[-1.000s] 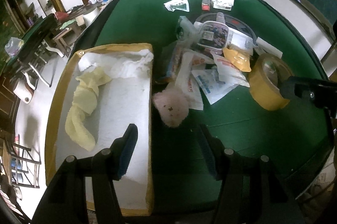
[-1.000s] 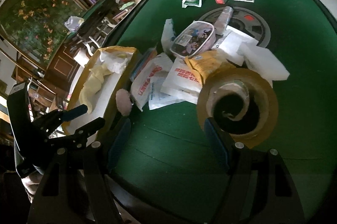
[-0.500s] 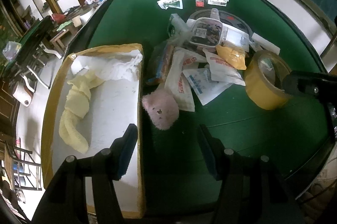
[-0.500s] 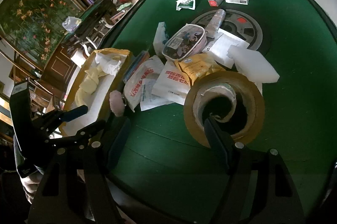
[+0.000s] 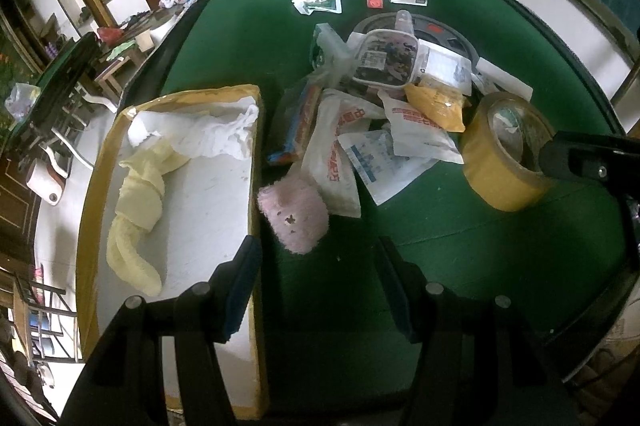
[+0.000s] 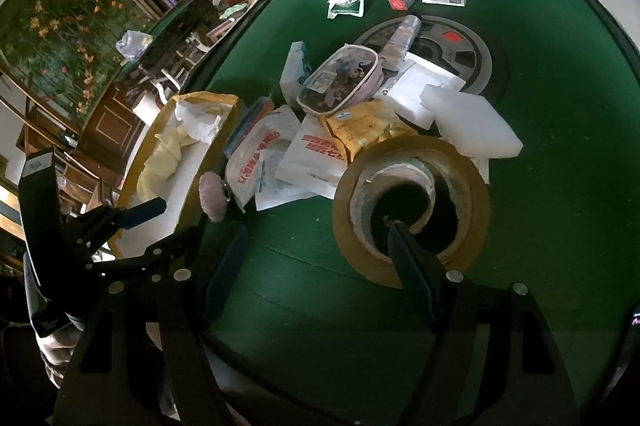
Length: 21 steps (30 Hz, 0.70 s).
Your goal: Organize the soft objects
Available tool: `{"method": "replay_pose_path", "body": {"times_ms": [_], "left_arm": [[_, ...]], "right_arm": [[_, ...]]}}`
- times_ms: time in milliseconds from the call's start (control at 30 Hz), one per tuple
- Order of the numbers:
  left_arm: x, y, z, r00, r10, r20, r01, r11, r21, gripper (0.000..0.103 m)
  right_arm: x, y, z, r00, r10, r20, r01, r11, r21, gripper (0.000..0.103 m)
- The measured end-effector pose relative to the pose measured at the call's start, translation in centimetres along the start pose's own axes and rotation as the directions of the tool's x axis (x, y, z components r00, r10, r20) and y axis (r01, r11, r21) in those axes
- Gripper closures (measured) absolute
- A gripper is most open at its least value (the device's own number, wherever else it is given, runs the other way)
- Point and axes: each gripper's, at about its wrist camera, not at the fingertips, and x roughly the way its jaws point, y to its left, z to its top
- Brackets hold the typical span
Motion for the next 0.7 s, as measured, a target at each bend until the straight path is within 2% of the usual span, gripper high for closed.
{"method": "replay_pose_path", "body": {"times_ms": [400,700], "left_arm": [[1.1,-0.5,0.2,0.999,0.018,-0.040,-0.018,1.000,0.019,0.044],[2.5,0.7,1.0,0.997,0.007,-0.073,-0.010,0.999,-0.038,0.044]], "right_arm": [[-0.5,-0.7,1.5,0.998,-0.066,-0.013,0.065,0.995,-0.077,0.030],[-0.2,-2.0,3.3,0.993,-0.111,-0.039,0.106,0.987,-0.117,0.030]]}}
